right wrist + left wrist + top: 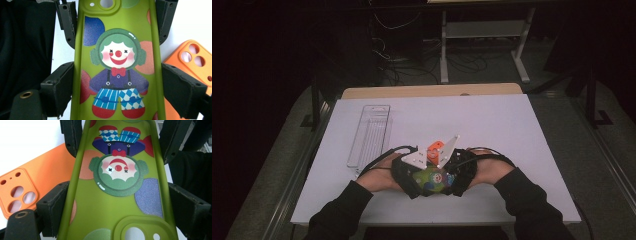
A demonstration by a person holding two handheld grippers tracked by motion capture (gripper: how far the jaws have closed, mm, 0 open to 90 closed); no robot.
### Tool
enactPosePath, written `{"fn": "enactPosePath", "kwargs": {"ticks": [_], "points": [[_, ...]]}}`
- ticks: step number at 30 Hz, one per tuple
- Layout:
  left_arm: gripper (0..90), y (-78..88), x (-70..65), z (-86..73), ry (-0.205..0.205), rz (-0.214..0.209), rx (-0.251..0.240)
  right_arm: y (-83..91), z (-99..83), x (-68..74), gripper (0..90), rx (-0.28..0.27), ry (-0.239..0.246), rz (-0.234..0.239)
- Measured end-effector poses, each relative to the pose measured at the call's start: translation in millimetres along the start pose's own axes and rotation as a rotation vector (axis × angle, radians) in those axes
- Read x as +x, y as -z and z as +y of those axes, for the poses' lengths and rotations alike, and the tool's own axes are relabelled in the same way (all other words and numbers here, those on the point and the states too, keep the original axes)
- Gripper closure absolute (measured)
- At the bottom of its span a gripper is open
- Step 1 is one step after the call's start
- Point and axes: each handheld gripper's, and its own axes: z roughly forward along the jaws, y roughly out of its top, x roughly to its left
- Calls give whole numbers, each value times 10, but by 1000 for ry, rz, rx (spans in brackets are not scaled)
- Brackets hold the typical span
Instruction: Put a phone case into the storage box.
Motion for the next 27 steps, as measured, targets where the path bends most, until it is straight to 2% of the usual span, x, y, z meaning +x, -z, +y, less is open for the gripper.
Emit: {"fn": "enactPosePath", "kwargs": {"ticks": [13, 16, 20, 22, 27], "points": [[144, 15, -11, 5, -6, -10, 0, -7, -8, 2, 143, -7, -6, 9], [145, 0, -19, 7, 2, -8, 1, -21, -24, -7, 139, -3, -25, 29], [147, 1, -14, 9, 10, -1, -3, -31, -50, -20, 128, -21, -30, 28], [147, 5, -11, 8, 36, 0, -18, -11, -73, -34, 124, -38, -28, 19], [148, -18, -34, -6, 54, 1, -20, 26, -108, -50, 81, -70, -58, 48]]}}
